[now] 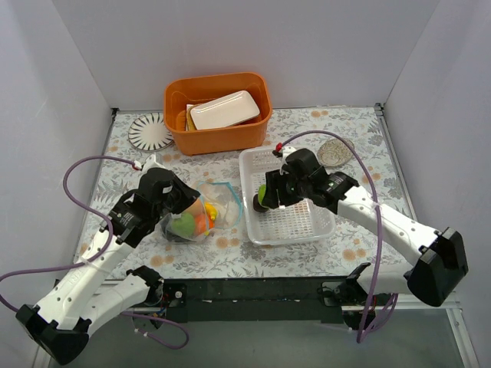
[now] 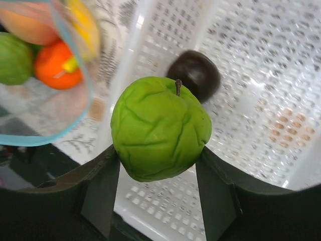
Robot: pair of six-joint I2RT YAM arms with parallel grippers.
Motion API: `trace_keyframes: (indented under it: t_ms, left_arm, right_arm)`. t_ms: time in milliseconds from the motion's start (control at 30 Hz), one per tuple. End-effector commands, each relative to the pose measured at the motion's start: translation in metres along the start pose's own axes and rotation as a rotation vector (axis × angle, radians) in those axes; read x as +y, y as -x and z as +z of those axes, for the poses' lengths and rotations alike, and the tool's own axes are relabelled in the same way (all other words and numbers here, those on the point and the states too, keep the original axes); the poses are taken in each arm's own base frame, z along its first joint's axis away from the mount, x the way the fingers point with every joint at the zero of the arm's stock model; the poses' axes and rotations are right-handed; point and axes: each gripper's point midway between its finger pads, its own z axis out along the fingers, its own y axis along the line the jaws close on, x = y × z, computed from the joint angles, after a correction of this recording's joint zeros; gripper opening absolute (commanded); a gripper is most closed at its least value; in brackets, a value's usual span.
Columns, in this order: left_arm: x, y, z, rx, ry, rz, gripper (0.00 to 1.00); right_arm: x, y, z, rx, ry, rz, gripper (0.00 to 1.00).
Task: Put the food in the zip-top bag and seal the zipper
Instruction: Pick up the fake fruit from the bin, then place the fake fruit in the zipper food storage bag.
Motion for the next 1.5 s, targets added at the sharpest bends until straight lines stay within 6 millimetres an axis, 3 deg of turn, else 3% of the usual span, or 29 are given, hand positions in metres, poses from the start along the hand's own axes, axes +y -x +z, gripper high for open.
trace_keyframes:
  t_ms: [0, 133, 400, 467, 500, 567, 600, 633, 700, 767, 900, 933, 1067, 1167, 1333, 1467]
  left_arm:
    - [-0.006, -0.002, 0.003, 0.016, -0.014, 0.017, 0.00]
    - [-0.010, -0.004, 0.005, 0.032, -0.026, 0.019, 0.00]
    - [-0.014, -0.001, 0.003, 0.028, -0.035, 0.018, 0.00]
    - [-0.014, 0.000, 0.002, 0.025, -0.034, 0.017, 0.00]
    - [-0.014, 0.001, 0.001, 0.020, -0.037, 0.017, 0.00]
    - [-0.015, 0.003, -0.001, 0.016, -0.037, 0.016, 0.00]
    - [-0.014, 0.003, -0.002, 0.014, -0.035, 0.016, 0.00]
    - [-0.014, 0.004, -0.003, 0.009, -0.033, 0.016, 0.00]
    - [-0.012, 0.005, -0.002, 0.004, -0.022, 0.017, 0.00]
    - [-0.012, 0.005, -0.002, 0.002, -0.025, 0.016, 0.00]
    - [-0.011, 0.001, 0.000, 0.013, -0.028, 0.014, 0.00]
    - [-0.011, 0.001, 0.001, 0.013, -0.027, 0.014, 0.00]
    - [-0.011, 0.001, 0.000, 0.011, -0.027, 0.016, 0.00]
    - [-0.012, 0.001, 0.001, 0.016, -0.032, 0.015, 0.00]
    - [-0.010, 0.000, 0.000, 0.019, -0.024, 0.018, 0.00]
    - [-0.005, 0.001, -0.002, 0.012, -0.006, 0.017, 0.00]
  right_arm:
    - [0.054, 0.035, -0.019, -0.116, 0.238, -0.013, 0.50]
    - [0.092, 0.052, -0.025, -0.146, 0.350, -0.066, 0.50]
    - [0.147, 0.038, 0.009, -0.051, 0.439, -0.147, 0.50]
    - [0.151, 0.033, 0.022, -0.010, 0.428, -0.150, 0.51]
    - [0.148, 0.030, 0.027, -0.001, 0.395, -0.152, 0.54]
    - [0.143, 0.031, 0.032, -0.010, 0.347, -0.163, 0.76]
    - [0.138, 0.033, 0.033, -0.030, 0.317, -0.166, 0.80]
    - [0.137, 0.040, 0.026, -0.064, 0.313, -0.170, 0.89]
    - [0.127, 0.051, 0.021, -0.125, 0.258, -0.174, 0.96]
    - [0.119, 0.060, 0.007, -0.171, 0.219, -0.174, 0.98]
    - [0.072, 0.078, -0.008, -0.270, 0.027, -0.102, 0.98]
    - [0.060, 0.073, -0.009, -0.264, -0.002, -0.082, 0.98]
    - [0.001, 0.063, 0.003, -0.190, -0.116, 0.054, 0.98]
    - [-0.023, 0.043, 0.025, -0.082, -0.139, 0.093, 0.98]
    - [-0.034, 0.020, 0.059, 0.050, -0.116, 0.049, 0.98]
    - [-0.031, 0.016, 0.069, 0.074, -0.084, 0.039, 0.98]
